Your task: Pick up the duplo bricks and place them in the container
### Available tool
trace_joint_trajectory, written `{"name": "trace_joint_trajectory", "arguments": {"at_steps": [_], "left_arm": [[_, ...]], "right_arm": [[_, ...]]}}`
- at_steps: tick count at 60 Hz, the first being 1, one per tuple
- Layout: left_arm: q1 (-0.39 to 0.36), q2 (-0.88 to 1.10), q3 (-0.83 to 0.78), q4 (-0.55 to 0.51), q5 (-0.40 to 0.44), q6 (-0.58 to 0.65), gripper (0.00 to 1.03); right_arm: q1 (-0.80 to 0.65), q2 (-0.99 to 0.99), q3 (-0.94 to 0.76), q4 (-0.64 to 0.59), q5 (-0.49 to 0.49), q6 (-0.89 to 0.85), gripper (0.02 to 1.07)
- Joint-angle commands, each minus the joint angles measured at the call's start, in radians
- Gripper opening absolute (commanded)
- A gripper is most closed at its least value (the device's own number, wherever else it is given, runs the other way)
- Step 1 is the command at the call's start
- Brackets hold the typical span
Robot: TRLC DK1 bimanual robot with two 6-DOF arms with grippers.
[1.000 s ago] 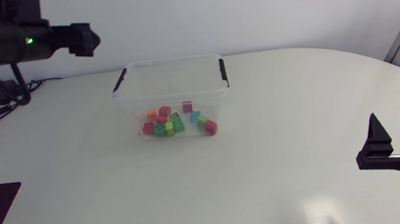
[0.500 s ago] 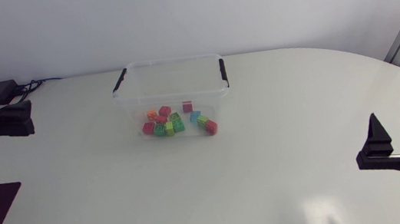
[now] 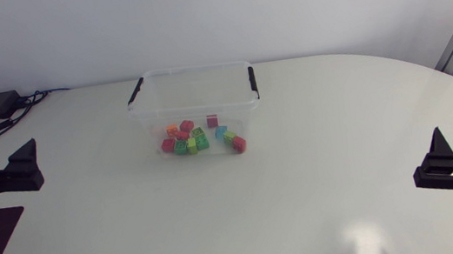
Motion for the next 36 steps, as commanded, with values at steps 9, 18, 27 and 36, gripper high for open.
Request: {"name": "trace_joint_trajectory", "arguments": {"at_steps": [9,18,27,36], "left_arm": [[0.026,-0.078,-0.081,0.039,0.002,-0.016,0.99],[0.02,-0.113,-0.109,0.058,0.002,-0.023,0.99],[0.015,-0.134,-0.143,0.082,0.002,-0.031,0.99],[0.013,-0.154,-0.179,0.116,0.002,-0.04,0.99]], "right_arm": [[-0.071,-0.004,-0.022,-0.008,-0.001,-0.007,1.02],[-0.131,-0.004,-0.022,-0.008,0.001,-0.007,1.02],[-0.166,-0.005,-0.022,-0.008,0.001,-0.007,1.02],[-0.226,-0.004,-0.022,-0.008,0.001,-0.007,1.02]]}}
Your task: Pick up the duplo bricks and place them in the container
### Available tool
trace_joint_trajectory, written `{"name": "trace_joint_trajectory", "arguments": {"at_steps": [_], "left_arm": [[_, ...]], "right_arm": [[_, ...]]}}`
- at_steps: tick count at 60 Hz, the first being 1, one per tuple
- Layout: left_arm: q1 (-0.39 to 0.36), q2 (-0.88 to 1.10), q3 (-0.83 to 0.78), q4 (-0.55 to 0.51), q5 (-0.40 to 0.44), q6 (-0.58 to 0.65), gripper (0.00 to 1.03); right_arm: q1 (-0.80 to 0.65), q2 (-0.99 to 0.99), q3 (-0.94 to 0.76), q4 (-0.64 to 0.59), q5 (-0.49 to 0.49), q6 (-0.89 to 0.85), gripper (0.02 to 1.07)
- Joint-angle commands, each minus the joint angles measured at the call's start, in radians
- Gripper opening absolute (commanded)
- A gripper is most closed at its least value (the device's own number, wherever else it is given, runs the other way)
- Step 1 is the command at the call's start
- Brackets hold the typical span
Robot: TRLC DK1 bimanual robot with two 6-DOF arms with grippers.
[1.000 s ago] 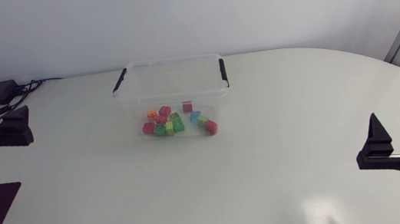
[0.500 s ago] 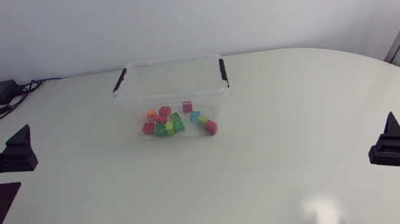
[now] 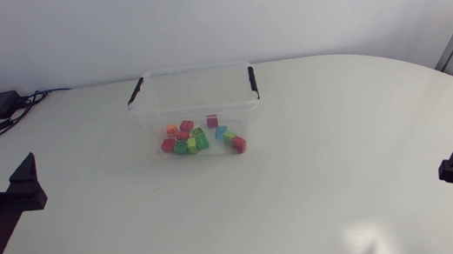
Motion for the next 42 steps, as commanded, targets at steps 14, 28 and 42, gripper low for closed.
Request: {"name": "trace_joint_trajectory", "arguments": {"at_steps": [14,28,42], "left_arm": [[-0.064,-0.124,-0.065,-0.037,-0.015,-0.056,0.99],[-0.136,-0.274,-0.111,-0.149,-0.045,-0.131,0.99],[-0.212,-0.432,-0.159,-0.266,-0.076,-0.211,0.99]], "right_arm": [[0.012,-0.003,-0.022,-0.019,-0.081,0.026,1.02],[0.05,-0.002,-0.02,-0.038,-0.223,0.085,1.02],[0.09,-0.001,-0.019,-0.058,-0.373,0.146,1.02]]}}
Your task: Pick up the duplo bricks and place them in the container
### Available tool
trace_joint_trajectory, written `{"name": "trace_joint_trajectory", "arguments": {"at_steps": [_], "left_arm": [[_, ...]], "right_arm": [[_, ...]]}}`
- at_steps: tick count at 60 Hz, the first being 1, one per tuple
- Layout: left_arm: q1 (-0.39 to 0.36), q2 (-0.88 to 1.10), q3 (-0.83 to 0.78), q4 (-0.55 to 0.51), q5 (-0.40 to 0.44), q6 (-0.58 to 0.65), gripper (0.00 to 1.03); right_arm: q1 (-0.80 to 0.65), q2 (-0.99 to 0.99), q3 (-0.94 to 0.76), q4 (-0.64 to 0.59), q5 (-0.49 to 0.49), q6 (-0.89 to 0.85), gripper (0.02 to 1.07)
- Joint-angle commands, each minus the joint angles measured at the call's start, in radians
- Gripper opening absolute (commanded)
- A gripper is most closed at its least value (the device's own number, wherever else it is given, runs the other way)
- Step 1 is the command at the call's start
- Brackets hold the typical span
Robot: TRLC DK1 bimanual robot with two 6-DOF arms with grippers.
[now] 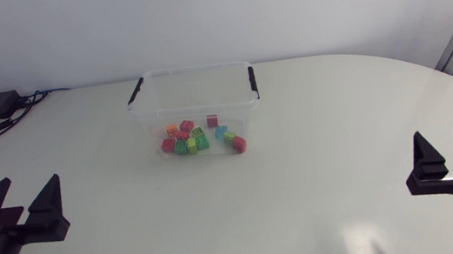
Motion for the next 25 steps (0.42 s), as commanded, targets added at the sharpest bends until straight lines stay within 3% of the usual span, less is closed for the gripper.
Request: {"name": "trace_joint_trajectory", "arguments": {"at_steps": [1,10,25], "left_arm": [[-0.024,-0.048,-0.033,-0.027,-0.015,-0.051,0.99],[-0.07,-0.144,-0.062,-0.097,-0.034,-0.099,0.99],[-0.07,-0.144,-0.062,-0.097,-0.034,-0.099,0.99]], "right_arm": [[0.016,-0.002,-0.019,-0.013,-0.035,0.042,1.02],[0.04,-0.001,-0.018,-0.025,-0.126,0.08,1.02],[0.04,-0.001,-0.018,-0.025,-0.126,0.08,1.02]]}}
